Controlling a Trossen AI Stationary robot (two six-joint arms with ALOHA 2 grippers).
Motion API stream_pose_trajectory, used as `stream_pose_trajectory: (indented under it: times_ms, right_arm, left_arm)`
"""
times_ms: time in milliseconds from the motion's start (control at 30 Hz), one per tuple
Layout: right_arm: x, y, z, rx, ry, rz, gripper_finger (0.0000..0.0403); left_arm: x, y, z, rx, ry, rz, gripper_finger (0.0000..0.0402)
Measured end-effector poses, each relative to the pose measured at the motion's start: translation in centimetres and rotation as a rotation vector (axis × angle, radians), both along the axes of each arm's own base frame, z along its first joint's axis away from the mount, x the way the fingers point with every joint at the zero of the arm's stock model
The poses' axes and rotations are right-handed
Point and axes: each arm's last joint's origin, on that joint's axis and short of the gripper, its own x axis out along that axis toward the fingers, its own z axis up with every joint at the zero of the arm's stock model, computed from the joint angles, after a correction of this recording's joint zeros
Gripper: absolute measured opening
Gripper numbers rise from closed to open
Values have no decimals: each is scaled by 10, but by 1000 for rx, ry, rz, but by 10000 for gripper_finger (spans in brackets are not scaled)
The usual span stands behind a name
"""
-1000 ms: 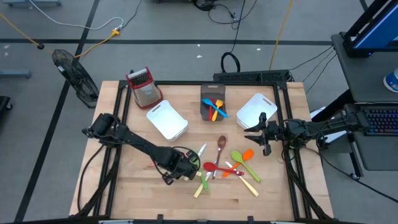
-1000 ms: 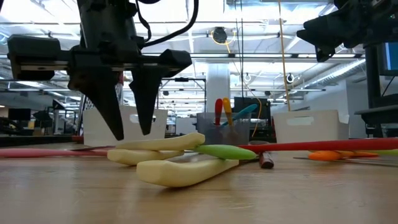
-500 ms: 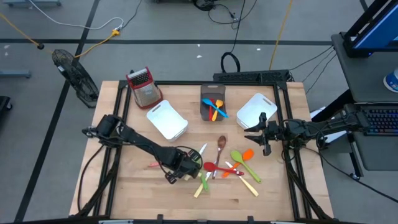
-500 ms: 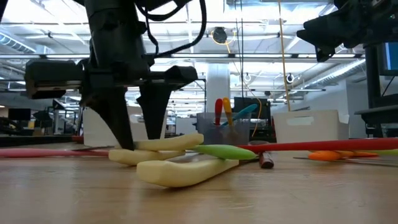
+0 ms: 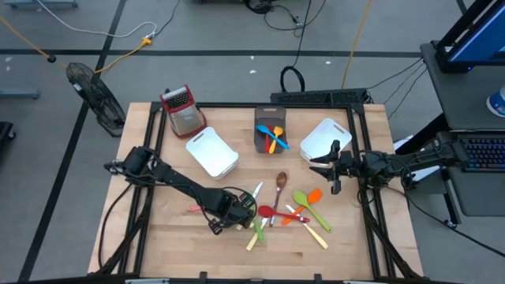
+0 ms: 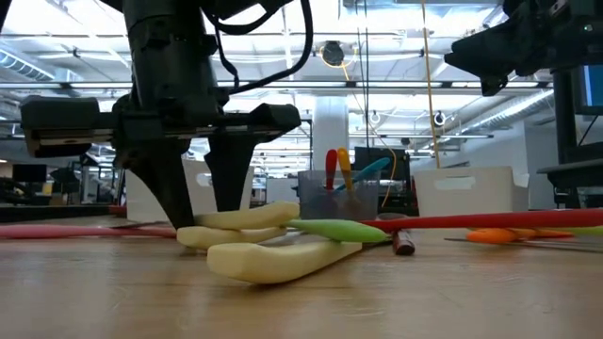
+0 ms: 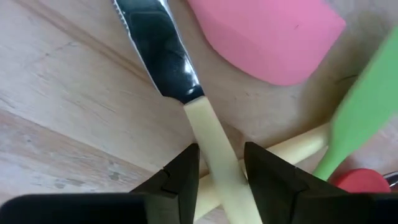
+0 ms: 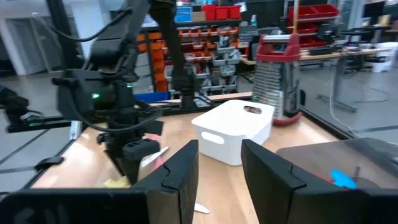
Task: Pick & Place Kitchen Items
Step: Put the yellow knife into the left white bin
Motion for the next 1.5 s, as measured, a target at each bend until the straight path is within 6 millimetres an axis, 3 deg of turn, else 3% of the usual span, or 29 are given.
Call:
stream_pose_trajectory:
  times_ms: [233, 567, 800, 1000, 1200, 1367, 1500]
  right_arm:
    - [0, 0, 0, 0, 0, -2, 114]
    - [0, 0, 0, 0, 0, -1, 114]
    - [0, 0, 0, 0, 0, -1, 114]
    - [0, 0, 0, 0, 0, -1, 114]
    - [0, 0, 0, 0, 0, -1, 114]
    - [0, 0, 0, 0, 0, -1, 114]
    - [0, 0, 0, 0, 0, -1, 114]
  left_arm:
    - [-1, -3, 0, 48, -17, -35, 43]
    - [-4, -8, 2, 56, -29, -53, 43]
    - [-12, -19, 14, 28, -42, -86, 44]
    - [-20, -28, 39, -10, -120, -114, 45]
    - [-31, -27, 81, 66, -285, -113, 45]
    - [-41, -6, 119, 227, -425, -60, 46]
    - [-50, 25, 135, 329, -380, -29, 46]
